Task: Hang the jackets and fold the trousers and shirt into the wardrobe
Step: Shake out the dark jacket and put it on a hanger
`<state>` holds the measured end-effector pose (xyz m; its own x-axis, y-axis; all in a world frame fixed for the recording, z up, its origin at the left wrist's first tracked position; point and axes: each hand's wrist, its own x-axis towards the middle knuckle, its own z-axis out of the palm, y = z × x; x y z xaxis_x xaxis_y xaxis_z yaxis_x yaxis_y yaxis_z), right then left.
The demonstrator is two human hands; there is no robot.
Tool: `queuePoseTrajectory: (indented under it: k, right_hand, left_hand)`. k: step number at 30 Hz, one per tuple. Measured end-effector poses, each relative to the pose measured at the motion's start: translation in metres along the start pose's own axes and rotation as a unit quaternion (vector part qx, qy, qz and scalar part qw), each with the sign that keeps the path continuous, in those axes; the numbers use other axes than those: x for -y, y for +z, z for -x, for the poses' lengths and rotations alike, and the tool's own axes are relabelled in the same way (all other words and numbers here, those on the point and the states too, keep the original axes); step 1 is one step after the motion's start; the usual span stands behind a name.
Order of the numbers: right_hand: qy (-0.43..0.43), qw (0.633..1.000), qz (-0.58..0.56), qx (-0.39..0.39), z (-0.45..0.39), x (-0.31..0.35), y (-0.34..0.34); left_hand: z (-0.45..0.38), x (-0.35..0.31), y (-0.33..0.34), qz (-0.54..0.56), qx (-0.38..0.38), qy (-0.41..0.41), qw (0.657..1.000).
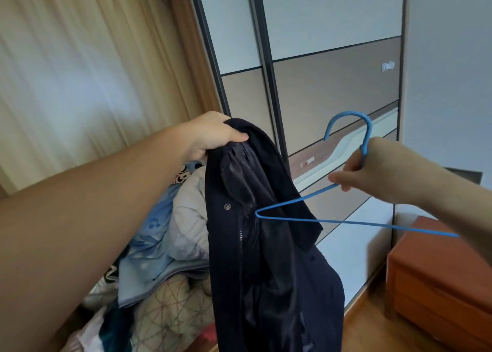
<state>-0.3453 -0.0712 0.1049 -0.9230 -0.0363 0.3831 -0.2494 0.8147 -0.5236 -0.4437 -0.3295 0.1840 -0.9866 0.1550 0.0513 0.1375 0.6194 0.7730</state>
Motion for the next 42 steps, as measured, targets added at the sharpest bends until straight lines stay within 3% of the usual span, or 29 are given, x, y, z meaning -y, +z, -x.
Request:
queuePoseTrajectory:
  k: [4, 11, 16, 20, 25, 28, 32, 37, 39, 42]
  right_hand:
    - [0.004, 0.997, -0.083, 0.012, -0.005, 0.014, 0.033]
    - [0.037, 0.977, -0.194, 0.080, -0.006, 0.022, 0.057]
    - [0.050, 0.933, -0.316, 0.163, 0.000, 0.049, 0.094]
    - [0.034, 0.952, -0.297, 0.071, -0.002, 0.045, 0.112]
    - [0.058, 0.933, -0.353, -0.037, -0.011, 0.029, 0.115]
    - [0.061, 0.925, -0.364, -0.086, -0.011, 0.032, 0.119]
    - [0.054, 0.924, -0.348, -0.147, -0.010, 0.038, 0.118]
    - [0.029, 0.933, -0.307, -0.184, -0.010, 0.044, 0.102]
    - [0.012, 0.944, -0.281, -0.175, -0.010, 0.044, 0.095]
    - [-0.005, 0.958, -0.253, -0.137, -0.005, 0.037, 0.086]
  left_hand:
    - [0.002, -0.007, 0.011, 0.033, 0.014, 0.019, 0.999]
    - [0.019, 0.001, -0.002, -0.010, 0.039, 0.068, 0.997]
    - [0.028, 0.001, 0.010, -0.009, 0.040, 0.101, 0.994]
    - [0.044, 0.007, -0.007, -0.038, 0.074, 0.123, 0.989]
    - [0.065, 0.018, -0.042, -0.113, 0.123, 0.109, 0.980]
    - [0.073, 0.018, -0.053, -0.202, 0.099, 0.119, 0.967]
    - [0.078, 0.017, -0.060, -0.369, -0.006, 0.171, 0.914]
    - [0.077, 0.024, -0.055, -0.374, -0.177, 0.205, 0.887]
    - [0.074, 0.025, -0.056, -0.307, -0.203, 0.184, 0.911]
    - [0.069, 0.024, -0.056, -0.107, -0.157, 0.098, 0.977]
